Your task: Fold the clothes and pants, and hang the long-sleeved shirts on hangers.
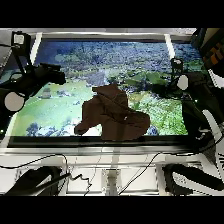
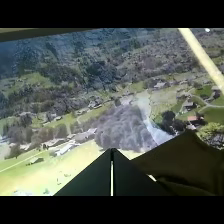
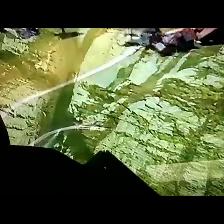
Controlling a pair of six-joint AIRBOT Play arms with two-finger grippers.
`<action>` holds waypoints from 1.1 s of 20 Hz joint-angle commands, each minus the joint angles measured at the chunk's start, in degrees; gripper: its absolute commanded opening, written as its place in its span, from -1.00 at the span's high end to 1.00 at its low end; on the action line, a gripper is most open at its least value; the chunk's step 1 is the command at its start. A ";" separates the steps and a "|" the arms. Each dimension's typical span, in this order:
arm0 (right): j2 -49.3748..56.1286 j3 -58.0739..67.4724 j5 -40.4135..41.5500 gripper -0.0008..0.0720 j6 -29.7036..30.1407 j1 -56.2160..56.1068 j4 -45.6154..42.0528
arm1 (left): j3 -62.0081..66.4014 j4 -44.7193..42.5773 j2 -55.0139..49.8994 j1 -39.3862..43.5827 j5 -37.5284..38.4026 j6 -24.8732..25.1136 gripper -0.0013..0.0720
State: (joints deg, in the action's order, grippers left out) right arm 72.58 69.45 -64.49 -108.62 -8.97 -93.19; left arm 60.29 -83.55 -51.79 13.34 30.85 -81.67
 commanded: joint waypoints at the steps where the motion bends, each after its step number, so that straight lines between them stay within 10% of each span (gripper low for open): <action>1: 0.04 0.00 0.00 0.94 0.00 -0.04 0.02 | 0.00 -0.02 -0.02 0.02 0.00 0.00 0.92; 19: -0.02 0.00 0.79 0.94 1.01 0.02 -2.49 | 0.00 0.22 -0.02 0.07 0.00 -0.02 0.92; 22: 0.00 0.00 -2.32 0.94 14.23 1.27 -8.04 | 0.00 0.74 0.00 0.07 0.07 -0.31 0.92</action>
State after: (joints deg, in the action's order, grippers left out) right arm 72.58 69.45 -64.47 -103.92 -8.58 -96.77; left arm 60.29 -83.46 -51.79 13.37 30.85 -81.69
